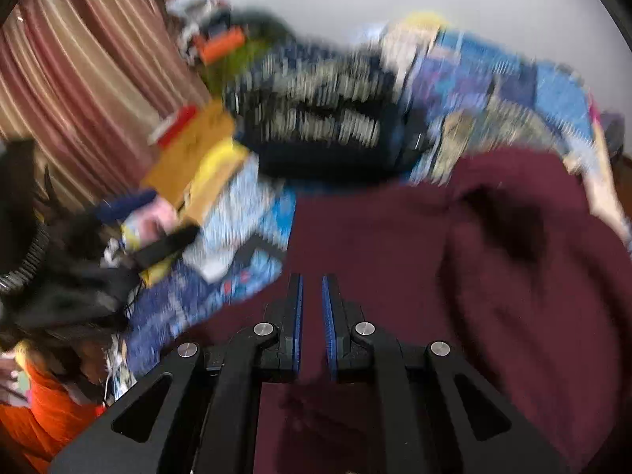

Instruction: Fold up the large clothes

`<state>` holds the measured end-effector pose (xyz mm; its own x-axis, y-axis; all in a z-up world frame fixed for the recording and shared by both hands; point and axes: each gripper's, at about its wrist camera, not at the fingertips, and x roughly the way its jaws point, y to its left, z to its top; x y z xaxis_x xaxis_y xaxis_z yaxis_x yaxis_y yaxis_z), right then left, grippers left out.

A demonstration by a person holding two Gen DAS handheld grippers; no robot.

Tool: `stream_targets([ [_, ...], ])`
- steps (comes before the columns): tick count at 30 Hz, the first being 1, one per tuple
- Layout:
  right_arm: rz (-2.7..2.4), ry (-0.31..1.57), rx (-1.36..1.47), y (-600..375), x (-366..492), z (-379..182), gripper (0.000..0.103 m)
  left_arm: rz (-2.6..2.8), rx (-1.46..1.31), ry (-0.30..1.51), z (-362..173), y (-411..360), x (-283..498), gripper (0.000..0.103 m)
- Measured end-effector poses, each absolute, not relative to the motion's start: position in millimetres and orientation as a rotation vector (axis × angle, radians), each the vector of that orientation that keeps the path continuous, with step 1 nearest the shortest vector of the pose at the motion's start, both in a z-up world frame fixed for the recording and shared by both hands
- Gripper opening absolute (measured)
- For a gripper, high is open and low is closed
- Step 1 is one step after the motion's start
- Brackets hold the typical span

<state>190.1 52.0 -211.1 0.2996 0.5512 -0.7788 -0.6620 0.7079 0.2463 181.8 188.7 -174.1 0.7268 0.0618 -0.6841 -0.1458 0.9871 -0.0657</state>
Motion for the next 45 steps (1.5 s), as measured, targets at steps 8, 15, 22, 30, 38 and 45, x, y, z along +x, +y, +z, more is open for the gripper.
stream_targets([
  [8,0.719,0.980,-0.118,18.6,185.5,-204.7,0.009,0.120,-0.140,0.770,-180.8,193.6,177.9,0.089],
  [15,0.531,0.798,-0.014,-53.2,198.2,-156.2,0.048,0.032,-0.093,0.743,-162.8,149.0,210.7,0.089],
  [22,0.302,0.727,0.088,-150.8,206.3,-149.0,0.049,-0.079,0.032,0.761,-156.0,81.8,266.1,0.089],
  [30,0.103,0.744,0.295,-253.9,200.6,-171.7,0.049,-0.167,0.126,0.931,-200.9,28.3,362.4,0.087],
  [38,0.023,0.818,0.372,-291.1,192.6,-201.3,0.049,-0.088,0.068,1.011,-225.6,48.1,404.3,0.015],
  [45,0.031,0.826,0.375,-300.3,198.1,-201.7,0.049,-0.096,0.006,0.831,-156.9,73.6,341.7,0.011],
])
